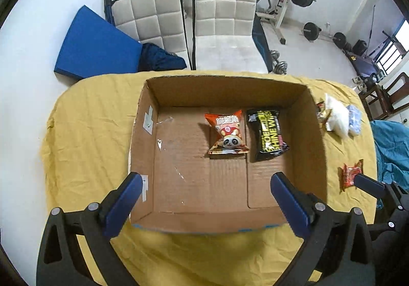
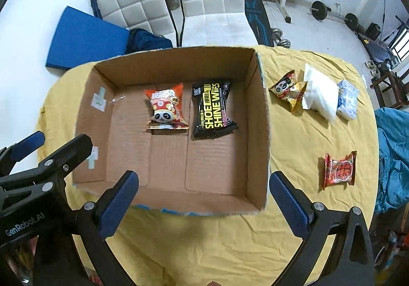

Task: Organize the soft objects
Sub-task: 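Grasp the red floral snack pack with the right gripper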

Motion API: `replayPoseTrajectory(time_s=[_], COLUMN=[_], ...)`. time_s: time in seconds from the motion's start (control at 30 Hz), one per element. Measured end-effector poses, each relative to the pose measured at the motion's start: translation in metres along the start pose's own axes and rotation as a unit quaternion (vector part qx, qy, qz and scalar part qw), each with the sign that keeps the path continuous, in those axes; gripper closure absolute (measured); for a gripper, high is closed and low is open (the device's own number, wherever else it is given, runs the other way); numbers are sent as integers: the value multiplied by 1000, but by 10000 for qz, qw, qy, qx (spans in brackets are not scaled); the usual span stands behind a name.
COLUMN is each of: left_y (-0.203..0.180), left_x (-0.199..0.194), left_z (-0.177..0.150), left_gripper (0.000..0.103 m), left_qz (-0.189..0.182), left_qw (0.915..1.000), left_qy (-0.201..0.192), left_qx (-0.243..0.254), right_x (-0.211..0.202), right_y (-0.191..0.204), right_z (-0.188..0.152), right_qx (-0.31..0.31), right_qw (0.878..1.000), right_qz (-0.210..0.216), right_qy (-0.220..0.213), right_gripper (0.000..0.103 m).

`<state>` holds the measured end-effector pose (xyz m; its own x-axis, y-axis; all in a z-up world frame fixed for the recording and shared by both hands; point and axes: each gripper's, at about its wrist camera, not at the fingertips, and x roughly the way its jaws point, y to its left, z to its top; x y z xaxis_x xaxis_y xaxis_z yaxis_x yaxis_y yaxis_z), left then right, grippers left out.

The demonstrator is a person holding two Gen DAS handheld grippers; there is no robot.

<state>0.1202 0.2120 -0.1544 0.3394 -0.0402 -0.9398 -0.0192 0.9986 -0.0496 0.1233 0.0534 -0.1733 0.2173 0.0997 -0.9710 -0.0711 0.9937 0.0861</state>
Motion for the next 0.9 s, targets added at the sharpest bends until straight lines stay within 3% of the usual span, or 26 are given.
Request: replayPoseTrajectory(time_s=[0.27,0.4,0.57,0.7,0.83,0.9], left_y=[-18,-33,-83,-137,-193,-216], left_x=[-33,-39,-40,-24,10,29], left_z=[-9,-9,-4,-1,-6,-9], left_gripper=[0,0,0,0,0,0], left_qz=[13,-63,-185,-235,-181,-122], left_qw=[9998,9998,9991,9977,9947,9929], left_qy=[-177,-169,-178,3,343,570], left_qx=[106,80,323,631,957,1039], right_x=[-27,-35,-38,-21,26,53], right_y=[-6,-27,-101,-187,-251,-265], right_z=[-17,-20,-25,-32,-35,-39], right_qx=[-15,66,516,801,-282,-1041], right_qw=[9993,9986,9976,9965,9952,9854], right_qz=[353,513,459,64,-390,-734], right_qy=[-78,-71,18,241,852,1134], right_gripper=[0,0,0,0,0,0])
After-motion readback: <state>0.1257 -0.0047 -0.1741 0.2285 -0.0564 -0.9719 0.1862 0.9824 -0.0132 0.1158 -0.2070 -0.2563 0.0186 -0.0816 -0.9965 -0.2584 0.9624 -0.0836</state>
